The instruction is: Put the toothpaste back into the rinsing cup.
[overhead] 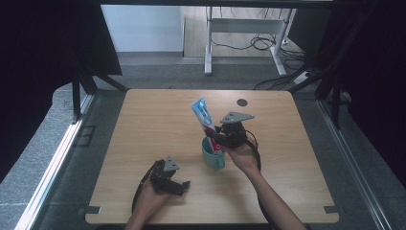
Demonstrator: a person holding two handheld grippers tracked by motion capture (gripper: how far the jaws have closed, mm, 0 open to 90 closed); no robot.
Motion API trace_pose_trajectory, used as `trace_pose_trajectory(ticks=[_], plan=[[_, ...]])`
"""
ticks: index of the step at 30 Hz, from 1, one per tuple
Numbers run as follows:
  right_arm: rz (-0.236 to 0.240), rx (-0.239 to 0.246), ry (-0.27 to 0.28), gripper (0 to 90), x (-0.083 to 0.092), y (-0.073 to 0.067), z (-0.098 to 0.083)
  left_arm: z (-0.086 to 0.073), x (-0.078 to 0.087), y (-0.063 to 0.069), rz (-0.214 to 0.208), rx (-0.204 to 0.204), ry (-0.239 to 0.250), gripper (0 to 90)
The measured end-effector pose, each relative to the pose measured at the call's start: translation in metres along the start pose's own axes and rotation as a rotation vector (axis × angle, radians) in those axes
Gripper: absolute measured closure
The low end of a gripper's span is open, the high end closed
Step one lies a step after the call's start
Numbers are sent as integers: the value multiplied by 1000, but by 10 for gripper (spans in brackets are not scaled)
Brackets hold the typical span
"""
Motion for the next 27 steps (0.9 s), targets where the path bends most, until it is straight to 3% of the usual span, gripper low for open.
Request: trace_pose_trajectory(ticks=[27], plan=[[20,-12,-16,716,-10,3,-32,0,0,0,0,1,2,26]])
Point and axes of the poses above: each handheld gripper's, and its own axes: x roughly backward along the jaws, z roughly out of its top, y roughly to its right, the point moved 2 cm from there along -x, roughly forward along the jaws, and after that the axes turned 11 degrees about -x, right-handed, at the moved point
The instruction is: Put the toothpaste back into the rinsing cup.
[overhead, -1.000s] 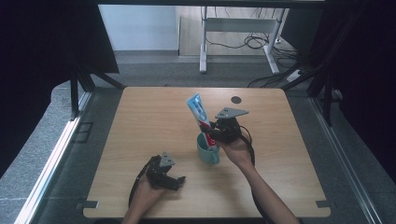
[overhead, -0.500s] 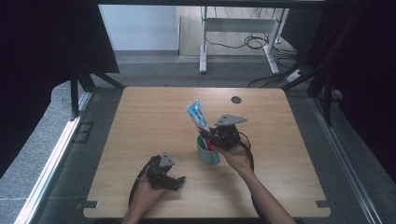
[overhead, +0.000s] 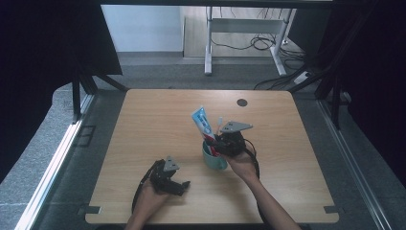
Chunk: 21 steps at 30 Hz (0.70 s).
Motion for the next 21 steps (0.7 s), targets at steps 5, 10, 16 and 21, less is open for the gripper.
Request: trace_pose_trajectory(ticks=[5,10,16,21], plan=[[5,-3,2,711,0,1,-3,0,0,0,0,-1,0,26],[13,-8,-5,707,1,2,-5,0,0,0,0,-1,0,26],[17,-6,-19,702,1,2,-7,0,0,0,0,-1,0,26],[20,-8,-28,698,1,2,-9,0,0,0,0,-1,0,26]])
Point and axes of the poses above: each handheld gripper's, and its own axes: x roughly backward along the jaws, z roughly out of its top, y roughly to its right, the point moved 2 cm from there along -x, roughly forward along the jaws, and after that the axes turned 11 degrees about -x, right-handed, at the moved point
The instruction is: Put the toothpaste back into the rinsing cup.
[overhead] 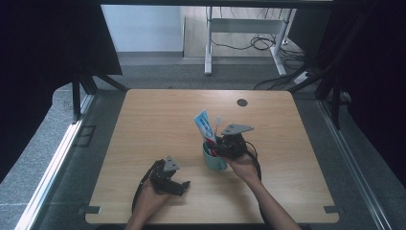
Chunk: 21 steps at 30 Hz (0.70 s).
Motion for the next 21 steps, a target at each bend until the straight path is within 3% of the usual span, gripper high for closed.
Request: trace_pose_trajectory(ticks=[8,17,21], plan=[[-12,15,-46,687,-3,2,-7,0,0,0,0,0,0,26],[-10,0,-41,667,-2,3,-7,0,0,0,0,-1,0,27],[9,-26,-26,604,0,3,-4,0,0,0,0,-1,0,27]])
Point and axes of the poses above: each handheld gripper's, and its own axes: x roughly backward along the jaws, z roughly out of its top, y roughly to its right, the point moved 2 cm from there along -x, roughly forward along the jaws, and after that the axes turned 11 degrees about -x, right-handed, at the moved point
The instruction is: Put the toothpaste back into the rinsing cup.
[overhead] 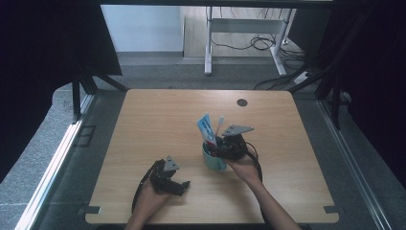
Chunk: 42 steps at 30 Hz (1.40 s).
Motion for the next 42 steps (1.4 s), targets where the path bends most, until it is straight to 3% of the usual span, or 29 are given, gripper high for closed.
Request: trace_pose_trajectory(ticks=[22,29,42], plan=[[-8,22,-63,370,11,-4,5,0,0,0,0,0,0,27],[10,13,-70,298,15,-5,6,0,0,0,1,3,3,27],[-16,81,-92,137,18,-13,5,0,0,0,1,3,3,27]])
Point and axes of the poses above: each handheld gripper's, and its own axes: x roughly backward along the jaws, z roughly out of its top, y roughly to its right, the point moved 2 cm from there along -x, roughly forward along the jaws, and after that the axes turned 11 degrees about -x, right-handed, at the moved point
